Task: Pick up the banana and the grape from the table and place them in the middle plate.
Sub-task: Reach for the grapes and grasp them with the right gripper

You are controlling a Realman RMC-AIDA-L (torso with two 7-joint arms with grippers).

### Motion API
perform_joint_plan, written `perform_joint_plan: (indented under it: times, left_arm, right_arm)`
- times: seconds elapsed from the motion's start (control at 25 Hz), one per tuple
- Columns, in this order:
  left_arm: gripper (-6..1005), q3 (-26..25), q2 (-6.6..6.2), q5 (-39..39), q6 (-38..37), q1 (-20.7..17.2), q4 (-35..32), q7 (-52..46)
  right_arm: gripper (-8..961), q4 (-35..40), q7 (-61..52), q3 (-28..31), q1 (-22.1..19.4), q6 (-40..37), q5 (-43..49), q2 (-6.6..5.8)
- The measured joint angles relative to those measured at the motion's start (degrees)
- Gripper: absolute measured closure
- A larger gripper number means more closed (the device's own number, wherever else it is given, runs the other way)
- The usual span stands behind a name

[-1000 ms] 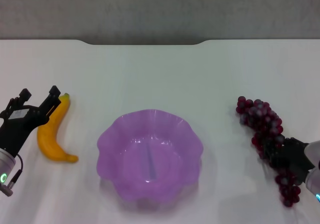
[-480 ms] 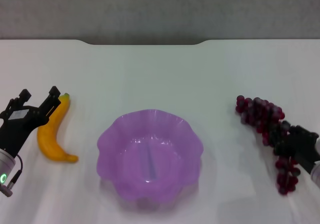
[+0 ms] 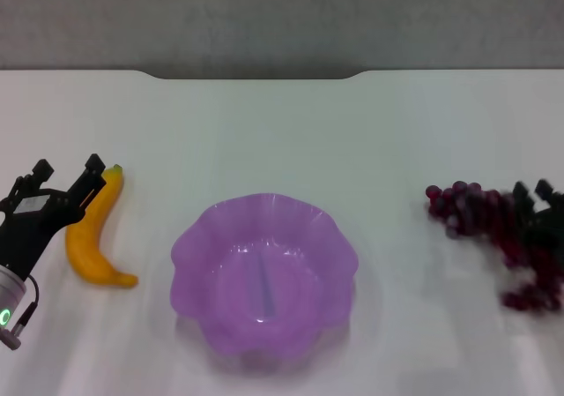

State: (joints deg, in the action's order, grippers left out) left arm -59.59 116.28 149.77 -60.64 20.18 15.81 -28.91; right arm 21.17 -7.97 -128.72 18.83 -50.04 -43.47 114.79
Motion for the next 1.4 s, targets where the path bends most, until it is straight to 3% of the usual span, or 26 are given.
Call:
perform_joint_plan:
  times: [0.08, 0.52, 0.76, 0.96, 1.16, 1.28, 1.4]
  left_arm:
    - [106, 0.0, 0.0, 0.0, 0.0, -0.1, 0.0, 0.0]
    - [106, 0.0, 0.0, 0.0, -0.5, -0.3, 0.0, 0.0]
    - [107, 0.0, 0.0, 0.0, -0.6, -0.4, 0.0, 0.0]
    - [107, 0.0, 0.0, 0.0, -0.6, -0.4, 0.0, 0.0]
    - [107, 0.0, -0.04, 0.0, -0.6, -0.4, 0.0, 0.0]
    - [107, 0.0, -0.08, 0.0, -0.6, -0.5, -0.1, 0.0]
    - [107, 0.0, -0.15, 0.0, -0.6, -0.5, -0.1, 0.0]
  right_arm:
    - [616, -0.2, -1.7, 0.3, -0.4, -3.5, 0.2, -0.03]
    - [958, -3.8, -7.4, -0.4, -0.5, -11.1, 4.7, -0.06]
    - [917, -3.8, -10.3, -0.2, -0.6, -9.5, 6.1, -0.03]
    - [882, -4.3, -14.3, -0.2, -1.0, -3.8, 6.1, -0.07]
    - [645, -6.1, -15.9, -0.5, -1.7, 0.4, 6.4, -0.1]
    - [409, -6.5, -16.5, -0.2, -2.4, 0.2, 6.4, -0.1]
    - [275, -7.2, -17.8, -0.1, -2.6, 0.3, 6.4, -0.23]
